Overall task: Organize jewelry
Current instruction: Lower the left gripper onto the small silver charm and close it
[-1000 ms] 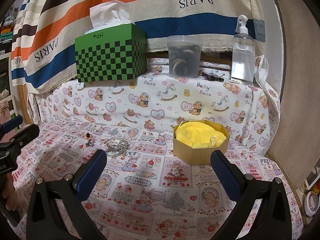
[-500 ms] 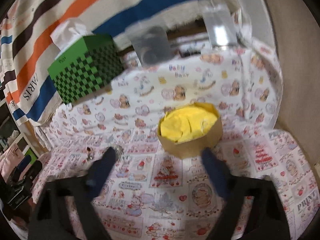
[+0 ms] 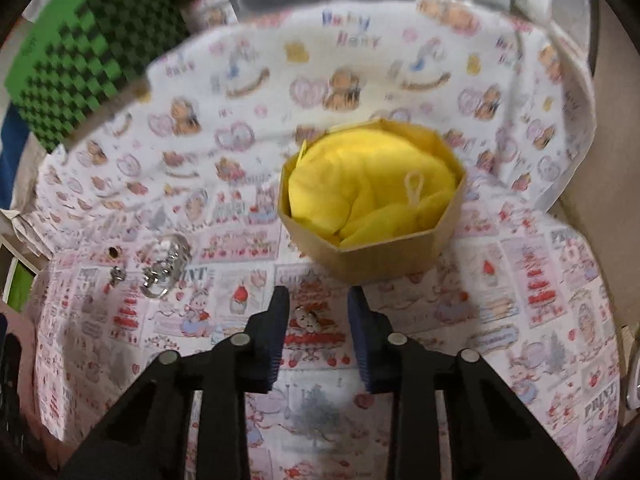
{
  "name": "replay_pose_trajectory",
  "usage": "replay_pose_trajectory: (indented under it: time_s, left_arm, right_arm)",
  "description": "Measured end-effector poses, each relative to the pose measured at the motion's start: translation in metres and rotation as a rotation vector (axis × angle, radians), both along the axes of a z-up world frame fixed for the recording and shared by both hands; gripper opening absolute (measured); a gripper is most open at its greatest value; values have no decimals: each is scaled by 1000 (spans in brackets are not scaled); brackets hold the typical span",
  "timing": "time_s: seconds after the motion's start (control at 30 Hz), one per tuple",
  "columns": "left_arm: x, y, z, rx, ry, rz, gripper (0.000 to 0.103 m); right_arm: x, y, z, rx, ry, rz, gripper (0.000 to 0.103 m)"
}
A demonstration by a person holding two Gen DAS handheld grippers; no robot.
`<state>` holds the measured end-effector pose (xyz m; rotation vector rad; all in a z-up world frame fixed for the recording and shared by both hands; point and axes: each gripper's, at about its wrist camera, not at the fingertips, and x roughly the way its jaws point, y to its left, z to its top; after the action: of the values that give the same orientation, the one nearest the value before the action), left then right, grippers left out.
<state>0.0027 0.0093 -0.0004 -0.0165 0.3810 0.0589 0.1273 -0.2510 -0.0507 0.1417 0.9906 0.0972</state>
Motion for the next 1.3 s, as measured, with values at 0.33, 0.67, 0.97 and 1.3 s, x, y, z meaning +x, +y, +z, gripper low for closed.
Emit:
replay_pose_trajectory:
  time_s: [0.33, 0.67, 0.97, 1.3]
  left_arm:
    - [32, 7, 15, -66, 180, -13, 103]
    - [120, -14, 26, -123, 482, -43, 103]
    - [168, -22, -13, -44, 650, -56, 75]
    - [180, -7, -39, -61, 603, 21, 41]
  right_arm:
    - [-3, 3, -7, 7, -13, 24, 5]
    - [-16, -40, 21, 171, -165, -37, 5]
    - [-17, -35, 22, 166, -161, -18, 5]
    - [-20, -39, 23, 123, -180, -69, 5]
